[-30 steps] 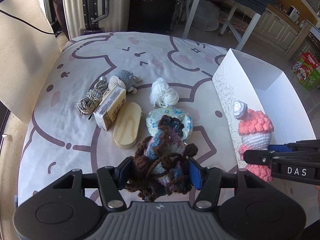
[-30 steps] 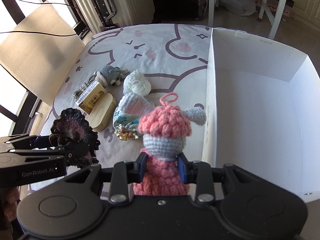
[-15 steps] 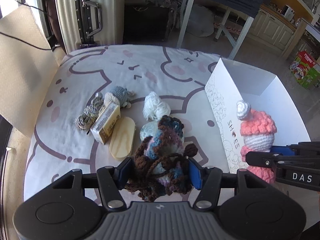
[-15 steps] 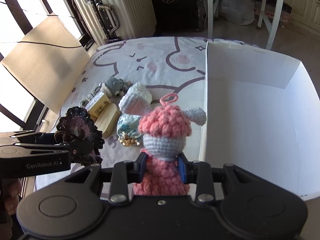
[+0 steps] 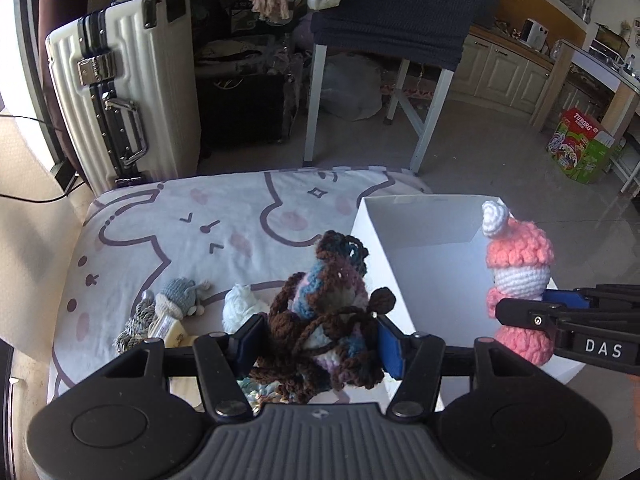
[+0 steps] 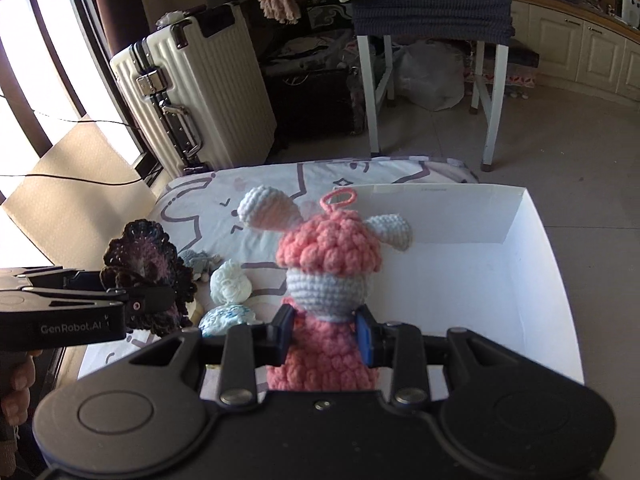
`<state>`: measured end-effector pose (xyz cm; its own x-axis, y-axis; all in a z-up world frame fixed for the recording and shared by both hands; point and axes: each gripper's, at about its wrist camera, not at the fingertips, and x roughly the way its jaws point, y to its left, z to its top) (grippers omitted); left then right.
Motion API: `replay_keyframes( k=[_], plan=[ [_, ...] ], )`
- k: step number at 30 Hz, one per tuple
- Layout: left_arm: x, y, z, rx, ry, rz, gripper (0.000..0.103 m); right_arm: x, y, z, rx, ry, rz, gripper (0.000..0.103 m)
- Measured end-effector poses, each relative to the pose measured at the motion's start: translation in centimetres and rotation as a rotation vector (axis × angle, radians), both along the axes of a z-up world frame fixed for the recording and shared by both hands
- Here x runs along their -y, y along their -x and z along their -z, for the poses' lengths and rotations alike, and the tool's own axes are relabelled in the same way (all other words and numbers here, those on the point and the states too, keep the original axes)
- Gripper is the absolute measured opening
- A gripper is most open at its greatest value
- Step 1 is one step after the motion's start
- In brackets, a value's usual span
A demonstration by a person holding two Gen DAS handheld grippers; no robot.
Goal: Organize objects
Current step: 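Lift both held dolls and carry them over the white box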
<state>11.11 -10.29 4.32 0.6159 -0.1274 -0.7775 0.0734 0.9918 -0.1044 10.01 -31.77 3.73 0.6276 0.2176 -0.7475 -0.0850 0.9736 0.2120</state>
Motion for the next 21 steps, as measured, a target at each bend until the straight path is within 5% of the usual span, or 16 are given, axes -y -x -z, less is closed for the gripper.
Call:
replay_keyframes(
  k=[10, 21],
  plan=[
    [7.6, -2.7, -0.7, 0.002, 0.003, 0.123, 0.060, 5.1, -1.4, 1.6, -0.047, 0.052, 0.033, 0.034],
    [14.4, -4.6, 4.3, -0.154, -0.051, 0.258, 0.060, 10.5, -1.6, 6.1, -0.228, 0.083, 0.090, 0.034]
  ],
)
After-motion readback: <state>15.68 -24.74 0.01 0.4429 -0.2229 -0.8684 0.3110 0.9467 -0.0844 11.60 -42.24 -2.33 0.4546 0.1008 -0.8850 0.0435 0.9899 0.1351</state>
